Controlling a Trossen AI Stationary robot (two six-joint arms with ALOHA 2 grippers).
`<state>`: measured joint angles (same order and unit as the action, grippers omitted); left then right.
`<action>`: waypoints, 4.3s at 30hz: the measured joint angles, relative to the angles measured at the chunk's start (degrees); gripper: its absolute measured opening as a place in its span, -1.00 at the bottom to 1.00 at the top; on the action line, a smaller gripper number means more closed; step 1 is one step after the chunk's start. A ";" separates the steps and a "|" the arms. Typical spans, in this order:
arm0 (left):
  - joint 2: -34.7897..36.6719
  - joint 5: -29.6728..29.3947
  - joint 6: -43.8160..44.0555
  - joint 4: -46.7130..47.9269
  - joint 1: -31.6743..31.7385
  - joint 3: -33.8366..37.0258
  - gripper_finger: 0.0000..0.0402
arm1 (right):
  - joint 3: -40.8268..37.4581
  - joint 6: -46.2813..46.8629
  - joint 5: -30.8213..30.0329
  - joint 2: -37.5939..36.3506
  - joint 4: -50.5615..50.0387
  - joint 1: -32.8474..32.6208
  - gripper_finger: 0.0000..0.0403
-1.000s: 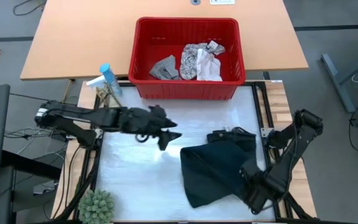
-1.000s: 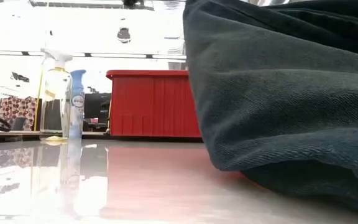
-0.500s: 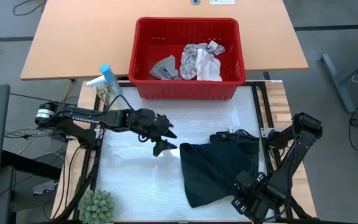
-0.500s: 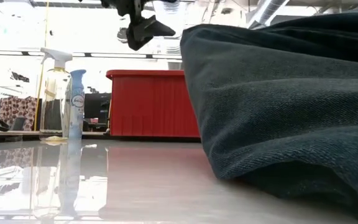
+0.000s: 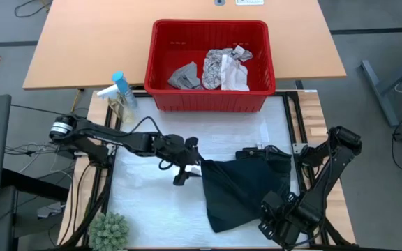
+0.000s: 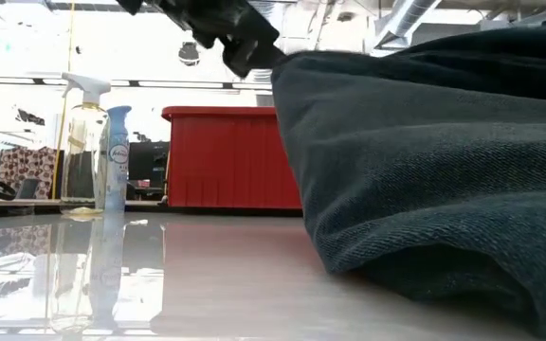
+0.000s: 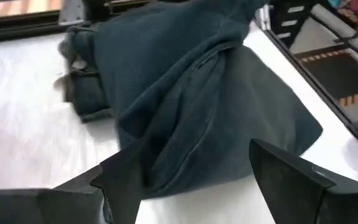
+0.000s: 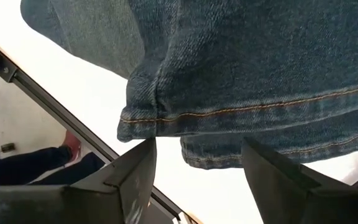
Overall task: Fold Laundry from Bin
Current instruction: Fold the blue pants from the red laundry bin
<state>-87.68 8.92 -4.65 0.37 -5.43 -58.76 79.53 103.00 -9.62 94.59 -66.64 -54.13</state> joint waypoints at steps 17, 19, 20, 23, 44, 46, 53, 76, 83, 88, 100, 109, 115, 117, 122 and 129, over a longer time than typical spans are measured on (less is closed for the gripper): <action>-8.86 -0.81 8.32 0.59 0.16 -7.64 -0.40 | 0.00 0.43 -2.40 0.00 -0.38 1.16 0.30; -8.21 -1.66 8.38 4.83 0.00 -10.75 -0.77 | 0.00 2.57 -3.38 0.00 -1.66 2.30 0.30; -7.81 -2.27 8.40 7.15 -0.02 -12.81 -0.88 | 0.00 4.10 -3.94 0.00 -2.73 2.98 0.29; -5.92 -6.07 7.57 16.60 -0.44 -20.47 -0.96 | 0.00 10.26 -5.67 0.00 -7.40 5.36 0.29; 1.79 -10.73 4.44 57.65 -8.13 -55.62 -0.44 | 0.28 -65.89 -13.80 -5.92 25.96 30.50 0.29; 2.94 -11.43 6.82 57.84 -10.33 -55.61 -0.30 | 0.28 -69.12 -8.91 -3.56 28.22 33.46 0.29; 5.42 -19.15 12.49 59.80 -17.19 -55.71 0.05 | 0.26 -69.79 -1.30 4.05 30.08 39.71 0.29; 5.62 -22.84 27.49 66.55 -19.80 -55.58 0.10 | 33.64 -84.10 3.48 11.58 27.31 48.27 -0.80; 8.54 -23.33 33.15 66.68 -21.75 -55.60 0.10 | 55.59 -92.63 9.18 11.58 24.98 52.20 -0.80; 10.34 -27.65 35.11 67.23 -24.15 -55.60 0.10 | 51.15 -92.92 17.05 6.19 18.58 47.26 -0.80; 7.83 -39.60 32.84 69.28 -26.41 -54.04 0.10 | 30.58 -69.16 14.57 5.90 2.33 18.40 -0.75; -1.07 -47.14 26.40 63.30 -20.21 -48.31 0.10 | 15.22 -35.10 12.72 5.95 -0.53 5.33 -0.20; -9.69 -36.43 13.46 55.32 -12.14 -45.19 0.12 | 12.09 -21.12 12.50 5.95 -0.07 2.53 0.19; -11.32 -31.19 10.61 49.75 -8.69 -42.94 0.15 | 12.04 -19.19 11.96 5.95 0.20 1.91 0.29; -11.74 -19.94 9.41 37.21 1.74 -35.72 0.23 | 12.02 -17.13 6.66 5.95 2.43 -0.47 0.37; -11.81 3.45 18.70 19.13 16.09 -23.94 0.23 | 12.02 -12.39 2.05 5.95 2.81 -2.64 0.38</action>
<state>-99.48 12.37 14.05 19.50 10.66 -82.70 91.55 90.61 -7.57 100.53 -63.83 -56.77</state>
